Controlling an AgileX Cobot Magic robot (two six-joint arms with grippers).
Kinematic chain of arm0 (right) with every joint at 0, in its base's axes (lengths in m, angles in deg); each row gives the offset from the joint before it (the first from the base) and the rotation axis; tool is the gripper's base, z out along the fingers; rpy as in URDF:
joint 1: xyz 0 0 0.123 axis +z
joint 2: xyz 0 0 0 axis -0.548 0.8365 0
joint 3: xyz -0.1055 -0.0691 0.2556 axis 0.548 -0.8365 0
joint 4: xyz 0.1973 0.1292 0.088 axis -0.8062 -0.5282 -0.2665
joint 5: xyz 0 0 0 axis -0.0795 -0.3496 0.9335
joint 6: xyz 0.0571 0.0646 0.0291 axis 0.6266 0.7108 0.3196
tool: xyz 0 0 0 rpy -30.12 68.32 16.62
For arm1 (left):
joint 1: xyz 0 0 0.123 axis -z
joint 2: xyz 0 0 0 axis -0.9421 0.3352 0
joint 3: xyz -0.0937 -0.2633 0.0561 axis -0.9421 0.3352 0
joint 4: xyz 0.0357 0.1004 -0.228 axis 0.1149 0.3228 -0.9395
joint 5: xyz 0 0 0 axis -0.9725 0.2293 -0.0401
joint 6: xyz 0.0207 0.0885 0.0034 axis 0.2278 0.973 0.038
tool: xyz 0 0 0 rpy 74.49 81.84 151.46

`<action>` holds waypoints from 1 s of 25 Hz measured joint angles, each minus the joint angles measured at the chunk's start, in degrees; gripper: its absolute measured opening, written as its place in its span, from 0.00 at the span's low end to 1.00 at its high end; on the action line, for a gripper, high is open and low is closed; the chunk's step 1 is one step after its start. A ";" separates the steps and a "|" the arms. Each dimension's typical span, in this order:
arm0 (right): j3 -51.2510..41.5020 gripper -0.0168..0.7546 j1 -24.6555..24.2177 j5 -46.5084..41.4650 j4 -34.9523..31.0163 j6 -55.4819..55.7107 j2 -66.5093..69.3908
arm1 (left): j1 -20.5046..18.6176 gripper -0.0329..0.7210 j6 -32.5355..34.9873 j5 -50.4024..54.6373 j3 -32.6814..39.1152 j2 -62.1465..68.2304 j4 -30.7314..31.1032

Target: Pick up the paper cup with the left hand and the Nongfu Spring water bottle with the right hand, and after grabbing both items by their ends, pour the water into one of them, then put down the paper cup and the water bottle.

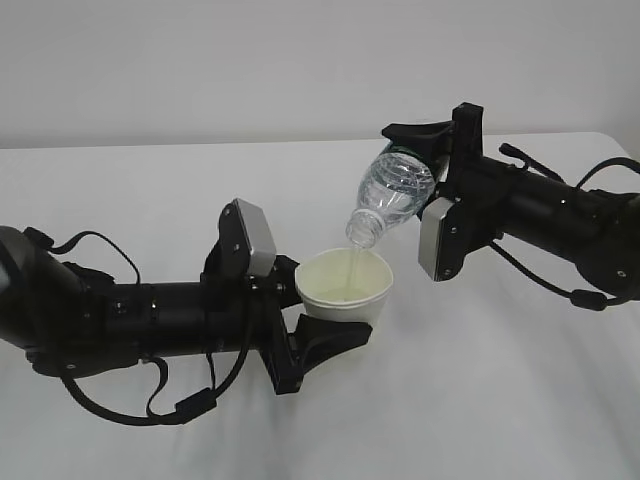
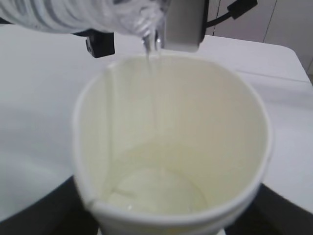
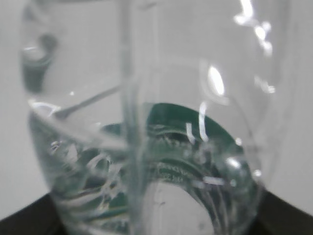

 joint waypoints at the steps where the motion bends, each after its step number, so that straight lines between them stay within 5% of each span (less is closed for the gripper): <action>1: 0.00 0.63 0.00 0.00 0.00 0.00 0.00 | 0.00 0.69 0.00 0.32 0.00 0.00 0.00; 25: 0.00 0.63 0.00 0.04 0.00 -0.33 0.00 | 0.00 0.69 0.00 0.66 0.00 0.00 0.42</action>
